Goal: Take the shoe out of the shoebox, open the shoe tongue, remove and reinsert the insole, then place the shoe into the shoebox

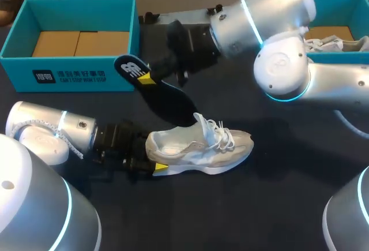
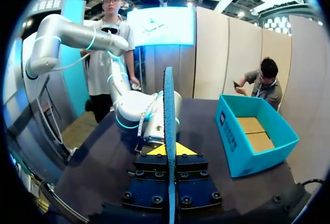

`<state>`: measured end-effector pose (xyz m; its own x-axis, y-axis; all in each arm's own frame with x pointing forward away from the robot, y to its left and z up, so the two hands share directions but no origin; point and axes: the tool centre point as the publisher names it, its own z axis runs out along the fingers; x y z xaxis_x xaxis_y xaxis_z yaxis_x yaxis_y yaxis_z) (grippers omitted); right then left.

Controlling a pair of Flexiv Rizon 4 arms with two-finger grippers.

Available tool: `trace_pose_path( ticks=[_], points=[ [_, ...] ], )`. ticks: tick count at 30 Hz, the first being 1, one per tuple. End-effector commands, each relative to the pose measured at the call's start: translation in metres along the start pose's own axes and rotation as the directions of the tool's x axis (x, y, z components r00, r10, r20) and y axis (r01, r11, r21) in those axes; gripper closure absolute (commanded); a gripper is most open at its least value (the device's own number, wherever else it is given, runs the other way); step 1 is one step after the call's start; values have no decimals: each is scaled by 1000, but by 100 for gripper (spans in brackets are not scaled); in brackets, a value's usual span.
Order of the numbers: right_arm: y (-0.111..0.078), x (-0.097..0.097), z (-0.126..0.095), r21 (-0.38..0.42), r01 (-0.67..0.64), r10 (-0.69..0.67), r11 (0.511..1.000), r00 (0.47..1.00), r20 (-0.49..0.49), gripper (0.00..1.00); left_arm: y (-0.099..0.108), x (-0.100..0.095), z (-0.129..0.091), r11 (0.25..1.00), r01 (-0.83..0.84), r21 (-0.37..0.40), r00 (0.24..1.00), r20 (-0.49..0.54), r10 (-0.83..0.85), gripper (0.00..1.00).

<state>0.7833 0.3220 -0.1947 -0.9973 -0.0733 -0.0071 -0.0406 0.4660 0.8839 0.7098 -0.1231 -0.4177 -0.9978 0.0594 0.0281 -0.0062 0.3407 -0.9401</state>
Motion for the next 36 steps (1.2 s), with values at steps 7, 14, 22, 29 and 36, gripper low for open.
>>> trace_pose_path(
  ticks=[7, 14, 22, 29, 36],
  points=[
    [-2, 4, 0, -2, -1, 1, 1000, 998, 56, 100, 0, 0, 1, 1000, 0, -2, 1000, 1, 0, 100],
    [-2, 4, 0, -2, -1, 1, 1000, 998, 56, 100, 0, 0, 1, 1000, 0, -2, 1000, 1, 0, 100],
    [-2, 4, 0, -2, -1, 1, 1000, 998, 56, 100, 0, 0, 1, 1000, 0, -2, 1000, 1, 0, 100],
    [33, -4, -4, -167, -5, 18, 986, 997, 81, 100, 0, 0, 1, 1000, 0, -2, 1000, 1, 0, 100],
    [65, -12, -21, -279, -53, 77, 959, 994, 77, 100, 0, 0, 1, 1000, 0, -2, 1000, 1, 0, 100]
  ],
)
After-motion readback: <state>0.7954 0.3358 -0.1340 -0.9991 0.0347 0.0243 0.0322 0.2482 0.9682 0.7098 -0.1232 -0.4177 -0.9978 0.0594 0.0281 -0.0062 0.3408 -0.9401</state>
